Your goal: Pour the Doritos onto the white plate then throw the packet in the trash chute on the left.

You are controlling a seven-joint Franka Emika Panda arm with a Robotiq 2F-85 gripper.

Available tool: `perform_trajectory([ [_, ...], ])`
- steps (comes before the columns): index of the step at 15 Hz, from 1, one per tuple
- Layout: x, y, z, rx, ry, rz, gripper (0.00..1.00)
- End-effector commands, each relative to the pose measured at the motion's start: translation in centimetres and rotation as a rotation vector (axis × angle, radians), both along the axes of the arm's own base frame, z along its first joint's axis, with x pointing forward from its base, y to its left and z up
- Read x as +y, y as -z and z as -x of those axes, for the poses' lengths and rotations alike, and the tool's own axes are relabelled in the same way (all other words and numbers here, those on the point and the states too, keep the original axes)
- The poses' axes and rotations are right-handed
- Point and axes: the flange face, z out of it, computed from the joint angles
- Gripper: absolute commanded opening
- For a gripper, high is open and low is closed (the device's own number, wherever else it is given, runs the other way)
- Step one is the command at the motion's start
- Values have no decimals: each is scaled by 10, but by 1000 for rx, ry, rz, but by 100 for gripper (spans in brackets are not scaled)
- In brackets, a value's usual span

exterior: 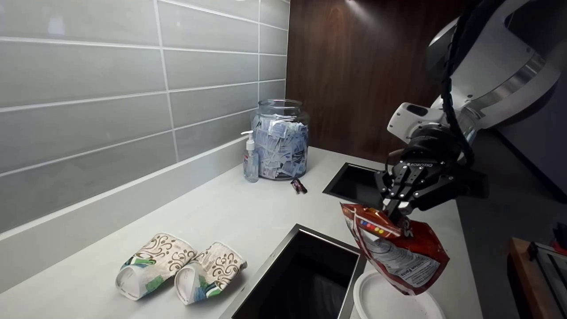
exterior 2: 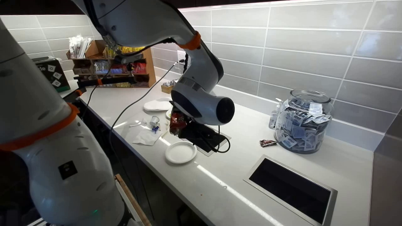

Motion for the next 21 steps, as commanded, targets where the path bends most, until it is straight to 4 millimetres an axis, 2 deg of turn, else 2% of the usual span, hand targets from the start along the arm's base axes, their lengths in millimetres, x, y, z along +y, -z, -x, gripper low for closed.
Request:
perform_trajectory([
  [1,-11,1,4,-79,-70,-37,0],
  [9,-19,10,13,-195,-157,-127,0],
  [15,-30,20,20,-177,-192,-157,0],
  [21,-33,22,18,-205,-187,-151,0],
])
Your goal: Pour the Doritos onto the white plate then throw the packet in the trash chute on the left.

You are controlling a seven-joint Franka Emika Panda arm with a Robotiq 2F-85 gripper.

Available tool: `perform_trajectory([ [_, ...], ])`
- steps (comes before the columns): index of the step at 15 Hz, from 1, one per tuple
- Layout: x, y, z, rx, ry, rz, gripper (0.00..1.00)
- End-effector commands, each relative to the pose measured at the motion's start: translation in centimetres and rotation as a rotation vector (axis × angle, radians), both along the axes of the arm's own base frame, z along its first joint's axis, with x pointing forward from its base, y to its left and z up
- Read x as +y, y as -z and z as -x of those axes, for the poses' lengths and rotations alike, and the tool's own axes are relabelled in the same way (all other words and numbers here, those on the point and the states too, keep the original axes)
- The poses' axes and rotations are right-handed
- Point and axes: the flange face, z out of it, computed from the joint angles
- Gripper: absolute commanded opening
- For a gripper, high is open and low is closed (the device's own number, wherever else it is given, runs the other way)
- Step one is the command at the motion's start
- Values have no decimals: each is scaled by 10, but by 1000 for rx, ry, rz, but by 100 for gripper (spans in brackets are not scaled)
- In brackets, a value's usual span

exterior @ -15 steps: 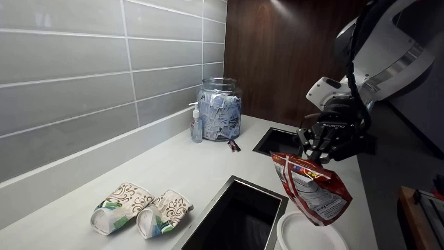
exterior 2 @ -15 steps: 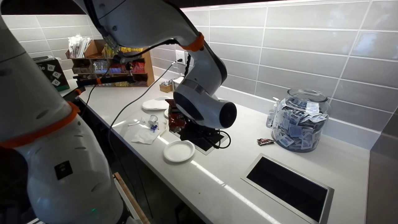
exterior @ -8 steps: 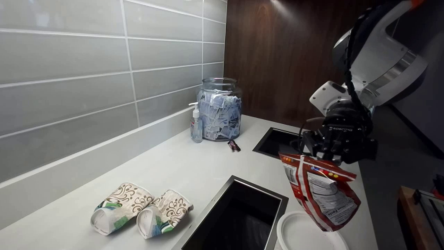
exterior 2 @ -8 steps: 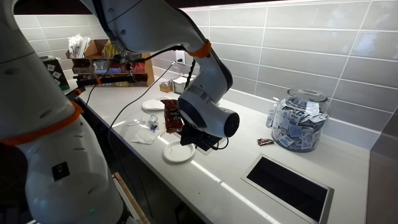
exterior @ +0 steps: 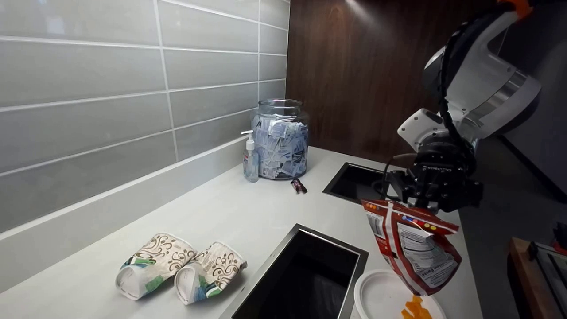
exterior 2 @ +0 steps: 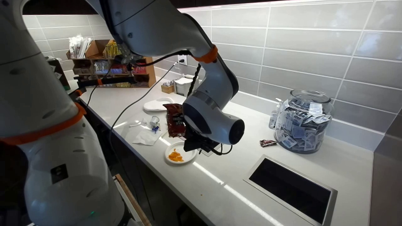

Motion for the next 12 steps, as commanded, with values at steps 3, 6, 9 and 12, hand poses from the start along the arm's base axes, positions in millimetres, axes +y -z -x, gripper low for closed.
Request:
perform_trajectory([
  [3,-3,2,-1,-42,-25,-14,0],
  [6,-3,5,-1,-69,-32,-44,0],
  [9,-5,7,-2,-75,-20,-24,0],
  [12,-7,3,3,-158,-68,-163,0],
])
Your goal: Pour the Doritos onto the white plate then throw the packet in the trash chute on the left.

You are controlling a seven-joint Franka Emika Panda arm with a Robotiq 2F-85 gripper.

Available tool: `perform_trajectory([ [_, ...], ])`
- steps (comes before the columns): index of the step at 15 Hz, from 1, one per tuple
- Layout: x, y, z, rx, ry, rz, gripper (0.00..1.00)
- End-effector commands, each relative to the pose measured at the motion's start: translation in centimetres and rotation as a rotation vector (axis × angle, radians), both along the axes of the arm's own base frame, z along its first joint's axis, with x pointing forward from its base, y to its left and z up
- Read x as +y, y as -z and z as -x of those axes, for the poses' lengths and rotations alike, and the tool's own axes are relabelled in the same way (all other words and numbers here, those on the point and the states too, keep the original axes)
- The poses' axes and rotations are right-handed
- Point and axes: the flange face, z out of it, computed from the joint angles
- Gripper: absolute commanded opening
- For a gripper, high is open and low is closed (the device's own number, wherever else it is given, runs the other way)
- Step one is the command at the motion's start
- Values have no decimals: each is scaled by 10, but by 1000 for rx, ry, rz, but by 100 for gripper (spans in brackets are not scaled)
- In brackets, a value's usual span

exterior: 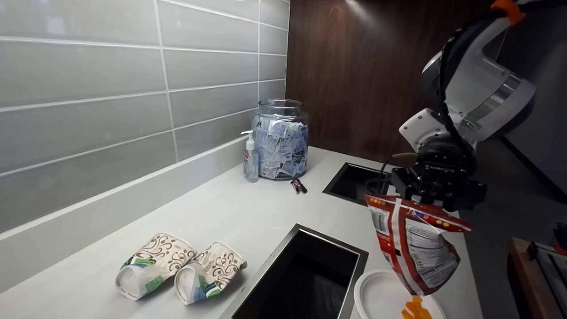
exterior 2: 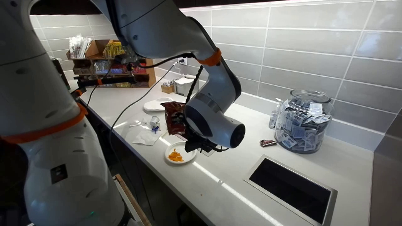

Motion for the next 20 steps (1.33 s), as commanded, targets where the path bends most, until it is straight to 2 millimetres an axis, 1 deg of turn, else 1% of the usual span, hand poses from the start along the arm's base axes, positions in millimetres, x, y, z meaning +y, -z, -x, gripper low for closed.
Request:
perform_trajectory([
  [1,-9,3,3,-61,-19,-101,0],
  [2,-10,3,3,-76,-31,-122,0],
  [5,-13,9,3,-49,-14,-58,0],
  [6,-12,9,4,-62,-31,-79,0],
  [7,-14,11,3,-51,-6,-48,0],
  [8,-12,10,3,-65,-34,-73,0],
  [9,-15,13,1,-29,16,-7,0],
  [10,-12,11,4,-62,-42,-61,0],
  [11,-14,8,7,-111,-72,-121,0],
  [12,-15,11,7,-89,-53,-92,0],
  [14,-14,12,7,-87,-63,-89,0],
  [16,-18,19,3,-28,13,39,0],
  [17,-18,21,1,-20,18,69,0],
  [18,-17,21,1,-31,-16,49,0],
  [20,-14,19,2,-37,-26,42,0],
])
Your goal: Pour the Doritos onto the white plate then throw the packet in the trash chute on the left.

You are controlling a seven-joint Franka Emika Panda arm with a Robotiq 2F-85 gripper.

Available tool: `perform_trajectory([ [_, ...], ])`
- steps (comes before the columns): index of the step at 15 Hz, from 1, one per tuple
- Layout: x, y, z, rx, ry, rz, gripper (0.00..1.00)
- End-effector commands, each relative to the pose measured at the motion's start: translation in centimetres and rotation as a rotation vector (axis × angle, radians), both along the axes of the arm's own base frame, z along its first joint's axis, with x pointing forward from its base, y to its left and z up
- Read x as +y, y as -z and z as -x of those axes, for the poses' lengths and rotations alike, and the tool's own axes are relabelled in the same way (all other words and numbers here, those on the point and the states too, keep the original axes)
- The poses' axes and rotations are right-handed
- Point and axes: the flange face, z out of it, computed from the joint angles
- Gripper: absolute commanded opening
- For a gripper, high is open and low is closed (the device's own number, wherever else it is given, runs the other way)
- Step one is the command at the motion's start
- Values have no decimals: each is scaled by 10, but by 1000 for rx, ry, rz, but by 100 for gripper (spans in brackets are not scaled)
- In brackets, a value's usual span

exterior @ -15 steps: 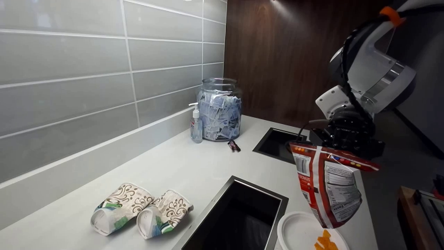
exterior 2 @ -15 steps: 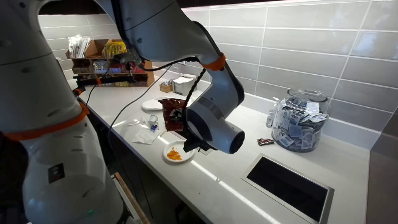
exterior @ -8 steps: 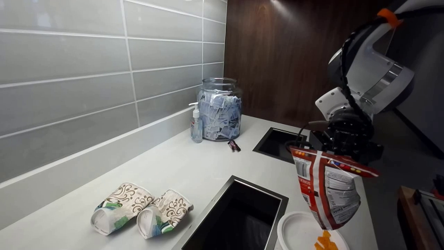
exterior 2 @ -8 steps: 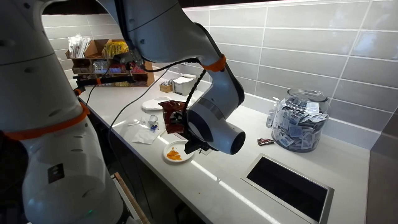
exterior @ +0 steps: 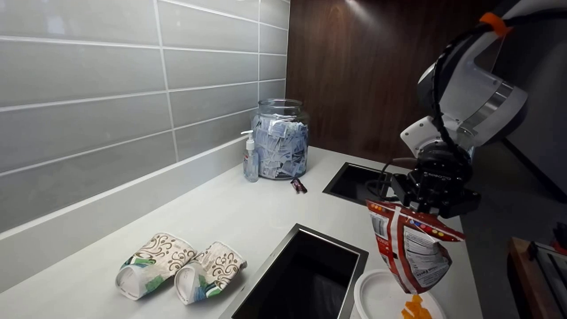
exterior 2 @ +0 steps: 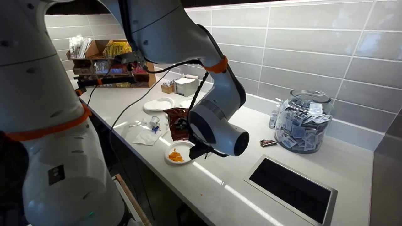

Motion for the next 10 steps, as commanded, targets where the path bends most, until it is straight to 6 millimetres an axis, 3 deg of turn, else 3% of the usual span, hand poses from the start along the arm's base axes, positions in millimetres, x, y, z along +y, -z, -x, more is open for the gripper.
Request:
perform_trajectory([
  [1,5,0,0,4,-33,18,0],
  [3,8,-8,4,-61,-82,-94,0],
  [5,8,-5,1,-6,-42,-9,0],
  [6,10,-9,4,-63,-101,-95,0],
  [7,6,-4,1,0,-21,19,0],
  [10,3,-3,2,3,-34,0,0],
])
